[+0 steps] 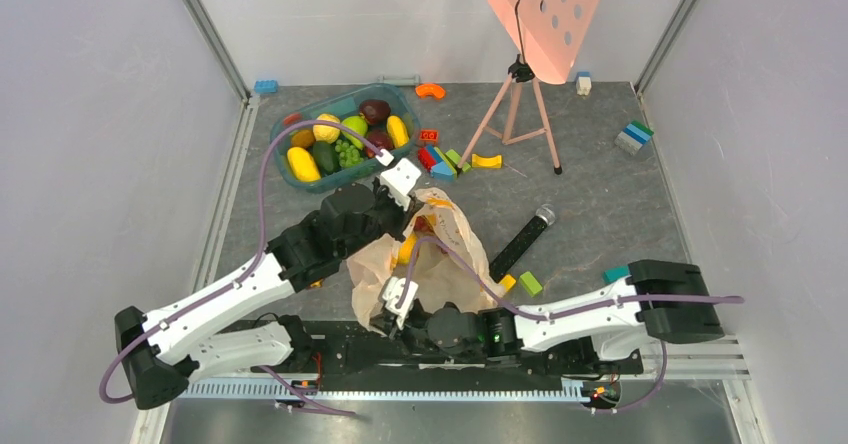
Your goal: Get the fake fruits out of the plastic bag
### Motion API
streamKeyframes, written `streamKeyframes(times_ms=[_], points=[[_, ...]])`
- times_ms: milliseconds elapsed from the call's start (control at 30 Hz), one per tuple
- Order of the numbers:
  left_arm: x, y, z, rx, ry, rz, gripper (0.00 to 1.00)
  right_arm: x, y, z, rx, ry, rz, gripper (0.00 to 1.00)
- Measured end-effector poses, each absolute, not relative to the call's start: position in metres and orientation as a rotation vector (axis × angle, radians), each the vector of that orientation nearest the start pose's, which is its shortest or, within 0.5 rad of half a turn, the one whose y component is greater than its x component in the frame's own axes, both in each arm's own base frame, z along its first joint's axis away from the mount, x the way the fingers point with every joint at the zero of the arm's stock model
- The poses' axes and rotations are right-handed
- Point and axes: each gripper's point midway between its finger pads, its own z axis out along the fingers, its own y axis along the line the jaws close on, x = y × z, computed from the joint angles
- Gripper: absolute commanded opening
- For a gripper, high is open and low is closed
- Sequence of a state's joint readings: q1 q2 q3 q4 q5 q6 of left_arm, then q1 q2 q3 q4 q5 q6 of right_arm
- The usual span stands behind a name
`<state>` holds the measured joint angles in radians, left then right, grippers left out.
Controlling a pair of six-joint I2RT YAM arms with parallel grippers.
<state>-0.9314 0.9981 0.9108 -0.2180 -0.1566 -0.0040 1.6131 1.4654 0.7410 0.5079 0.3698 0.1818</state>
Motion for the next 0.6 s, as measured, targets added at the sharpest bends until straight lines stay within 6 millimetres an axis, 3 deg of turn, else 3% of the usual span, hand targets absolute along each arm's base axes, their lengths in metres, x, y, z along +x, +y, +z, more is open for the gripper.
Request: streamKeyframes(times_ms=[267,400,600], points=[[0.221,-0.25,0.268,0.713,1.704,-0.517,0.02,0.086,0.398,0.192,-0.832,1.591,0.819,0.13],[0.217,-0.238,0.263,0.683,1.706,-0.504,0.02,0.116,0.378,0.176,-0.777,1.641,0.734,0.25],[0.218,-0.233,0.253,0.633,1.741,-0.501,0.02,0.144,0.37,0.144,-0.742,1.722,0.64,0.3]])
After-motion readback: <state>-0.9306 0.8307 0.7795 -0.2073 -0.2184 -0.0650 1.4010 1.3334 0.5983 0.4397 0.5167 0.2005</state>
